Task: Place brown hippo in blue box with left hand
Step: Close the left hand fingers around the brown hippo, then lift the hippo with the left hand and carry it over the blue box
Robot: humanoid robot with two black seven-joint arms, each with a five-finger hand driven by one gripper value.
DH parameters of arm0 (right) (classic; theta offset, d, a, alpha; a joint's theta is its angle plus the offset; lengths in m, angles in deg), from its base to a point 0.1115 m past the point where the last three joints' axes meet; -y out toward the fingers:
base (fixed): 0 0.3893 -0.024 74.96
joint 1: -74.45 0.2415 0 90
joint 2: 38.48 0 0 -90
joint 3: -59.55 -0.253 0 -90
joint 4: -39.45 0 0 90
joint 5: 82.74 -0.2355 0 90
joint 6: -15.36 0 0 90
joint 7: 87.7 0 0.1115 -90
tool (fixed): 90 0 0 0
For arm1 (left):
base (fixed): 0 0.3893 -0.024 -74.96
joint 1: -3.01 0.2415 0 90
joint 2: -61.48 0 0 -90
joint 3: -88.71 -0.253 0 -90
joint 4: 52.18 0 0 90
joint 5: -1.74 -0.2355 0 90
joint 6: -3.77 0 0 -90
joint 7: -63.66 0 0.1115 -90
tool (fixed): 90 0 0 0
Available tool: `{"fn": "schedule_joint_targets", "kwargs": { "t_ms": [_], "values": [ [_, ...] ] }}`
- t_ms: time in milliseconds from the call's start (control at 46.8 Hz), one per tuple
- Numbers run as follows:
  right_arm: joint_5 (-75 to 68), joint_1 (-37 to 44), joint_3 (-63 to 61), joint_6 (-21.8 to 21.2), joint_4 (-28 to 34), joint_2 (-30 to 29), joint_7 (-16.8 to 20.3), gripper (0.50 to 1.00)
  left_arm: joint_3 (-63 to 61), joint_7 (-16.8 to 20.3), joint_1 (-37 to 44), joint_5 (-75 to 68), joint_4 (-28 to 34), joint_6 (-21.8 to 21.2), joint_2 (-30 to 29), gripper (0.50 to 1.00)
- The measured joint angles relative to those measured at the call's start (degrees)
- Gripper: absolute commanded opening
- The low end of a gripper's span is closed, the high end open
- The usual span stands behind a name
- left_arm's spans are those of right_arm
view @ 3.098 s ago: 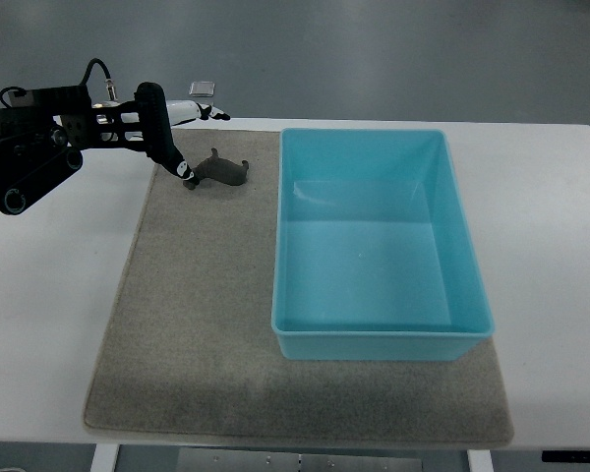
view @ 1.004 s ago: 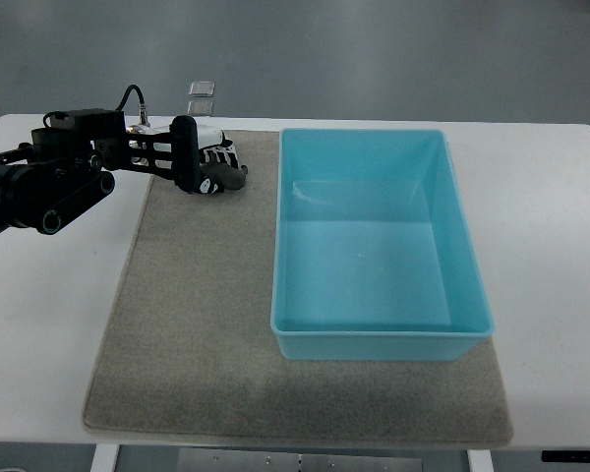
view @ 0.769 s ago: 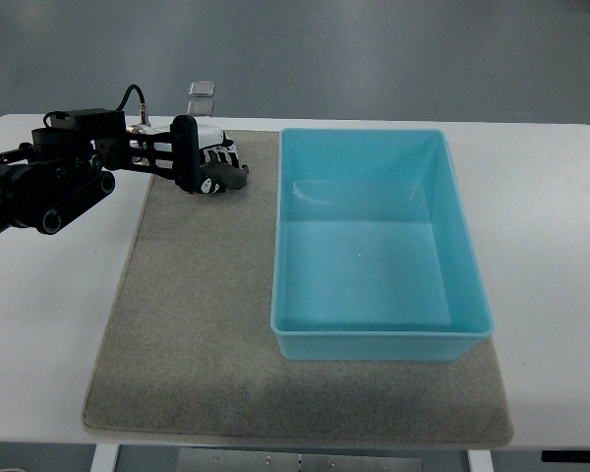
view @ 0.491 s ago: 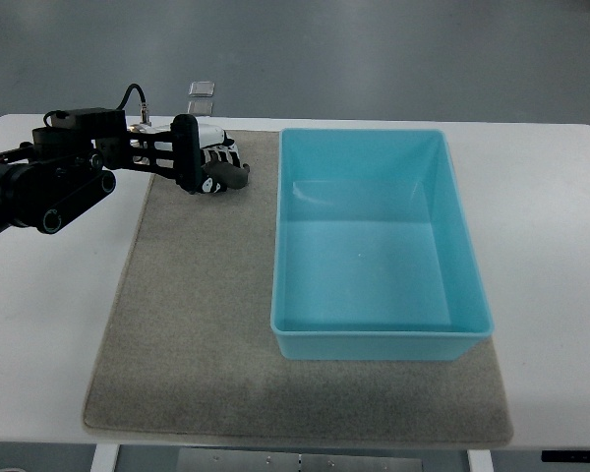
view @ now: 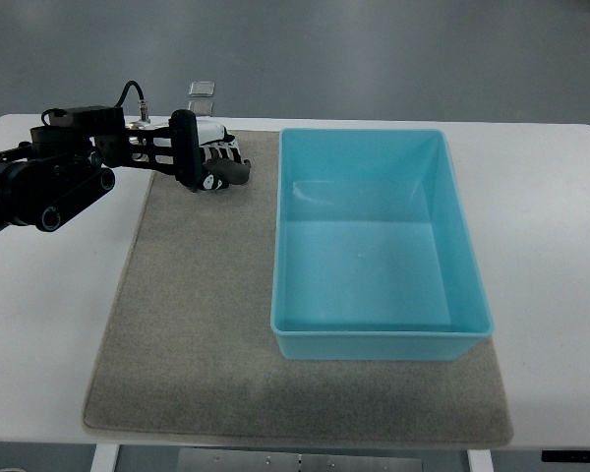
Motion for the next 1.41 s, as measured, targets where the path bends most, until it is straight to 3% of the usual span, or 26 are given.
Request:
{"fn": "schedule_joint_targets", "kwargs": {
  "t_ms": [919,1410],
  "values": [
    [0.00,0.04,0.00,0.00,0.00,0.00,0.00,0.936,0.83,0.36,-6.45,0.35,-1.21,0.77,-3.83,0.500],
    [0.00,-0.01,0.00,0.00,0.00,0.00,0.00,0.936,0.70,0.36,-11.63,0.78,-16.18,2.14,-7.02,0.500]
  ]
}}
